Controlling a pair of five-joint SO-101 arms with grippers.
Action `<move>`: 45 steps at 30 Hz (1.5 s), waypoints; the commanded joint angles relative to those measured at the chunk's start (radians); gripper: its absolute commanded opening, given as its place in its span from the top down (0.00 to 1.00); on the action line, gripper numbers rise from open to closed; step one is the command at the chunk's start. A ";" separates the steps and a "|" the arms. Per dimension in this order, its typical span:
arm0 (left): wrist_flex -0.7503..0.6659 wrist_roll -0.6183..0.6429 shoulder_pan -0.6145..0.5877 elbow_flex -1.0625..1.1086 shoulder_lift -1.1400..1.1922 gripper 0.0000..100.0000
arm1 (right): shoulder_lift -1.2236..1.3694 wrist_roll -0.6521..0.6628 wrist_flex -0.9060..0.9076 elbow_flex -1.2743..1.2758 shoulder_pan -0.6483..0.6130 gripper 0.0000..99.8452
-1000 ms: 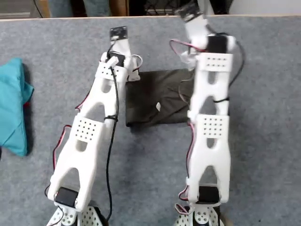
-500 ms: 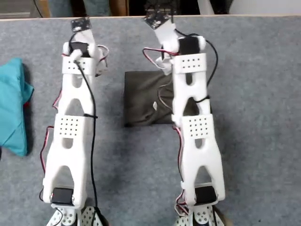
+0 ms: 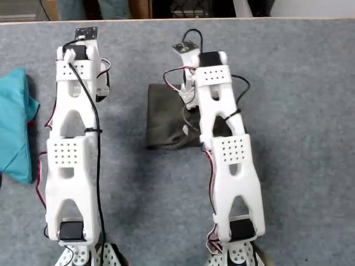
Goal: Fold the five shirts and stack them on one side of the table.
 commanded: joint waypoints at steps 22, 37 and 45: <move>-0.331 -0.015 0.035 0.842 -0.431 0.97 | -0.737 0.284 0.000 0.842 0.448 0.99; -0.812 -0.008 0.206 1.429 -0.683 0.97 | -0.510 0.003 -0.259 0.639 0.028 0.99; -0.896 -0.006 0.199 1.514 -0.735 0.97 | -0.432 0.011 -0.112 0.611 0.055 0.99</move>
